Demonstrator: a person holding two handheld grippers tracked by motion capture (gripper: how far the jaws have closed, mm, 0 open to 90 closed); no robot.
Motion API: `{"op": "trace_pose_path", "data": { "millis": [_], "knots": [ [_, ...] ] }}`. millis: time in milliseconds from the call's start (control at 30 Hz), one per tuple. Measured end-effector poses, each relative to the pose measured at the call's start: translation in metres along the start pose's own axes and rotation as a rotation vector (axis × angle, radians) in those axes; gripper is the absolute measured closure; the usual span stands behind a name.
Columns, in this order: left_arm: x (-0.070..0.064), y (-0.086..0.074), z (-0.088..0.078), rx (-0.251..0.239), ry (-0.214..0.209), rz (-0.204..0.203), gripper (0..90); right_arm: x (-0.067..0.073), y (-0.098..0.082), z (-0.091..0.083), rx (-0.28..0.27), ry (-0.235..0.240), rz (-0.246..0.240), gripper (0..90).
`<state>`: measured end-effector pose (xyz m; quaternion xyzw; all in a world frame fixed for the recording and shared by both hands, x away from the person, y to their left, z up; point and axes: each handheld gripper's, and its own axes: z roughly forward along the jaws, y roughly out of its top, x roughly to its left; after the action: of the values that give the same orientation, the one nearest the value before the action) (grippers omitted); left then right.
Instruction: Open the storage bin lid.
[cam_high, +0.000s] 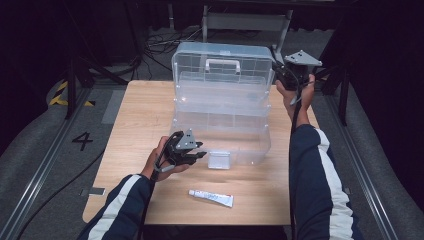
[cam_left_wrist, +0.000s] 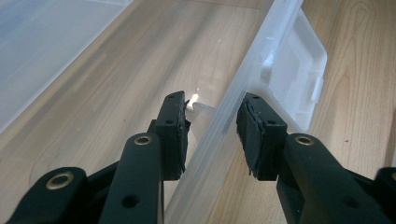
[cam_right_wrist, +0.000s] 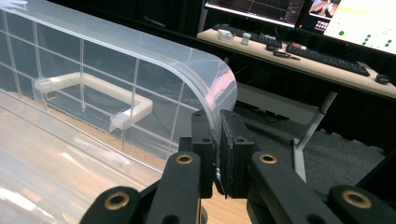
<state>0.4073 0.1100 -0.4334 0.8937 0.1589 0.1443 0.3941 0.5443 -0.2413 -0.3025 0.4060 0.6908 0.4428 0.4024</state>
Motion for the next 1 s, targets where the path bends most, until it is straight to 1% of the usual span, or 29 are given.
{"op": "trace_pose_path", "data": {
  "millis": [267,533,600,667,700,1000],
  "knots": [
    [0.000,0.000,0.000,0.000,-0.002,-0.003,63.4,-0.003,0.004,0.008,0.026,0.005,0.000,85.3],
    [0.000,0.000,0.000,-0.003,0.001,-0.006,63.2,-0.009,0.007,0.023,0.054,0.005,0.013,85.3],
    [0.000,0.000,0.000,-0.005,0.000,-0.006,63.2,-0.009,0.007,0.026,0.061,0.000,0.001,85.2],
    [0.000,0.000,0.000,-0.005,0.001,-0.006,63.2,-0.012,0.008,0.029,0.073,0.010,0.013,85.2],
    [0.000,0.000,0.000,-0.005,0.001,-0.005,63.2,-0.013,0.009,0.031,0.081,0.013,0.010,85.1],
    [0.000,-0.001,0.000,-0.005,0.002,-0.005,63.2,-0.017,0.011,0.044,0.113,0.015,0.012,84.9]
  ]
}}
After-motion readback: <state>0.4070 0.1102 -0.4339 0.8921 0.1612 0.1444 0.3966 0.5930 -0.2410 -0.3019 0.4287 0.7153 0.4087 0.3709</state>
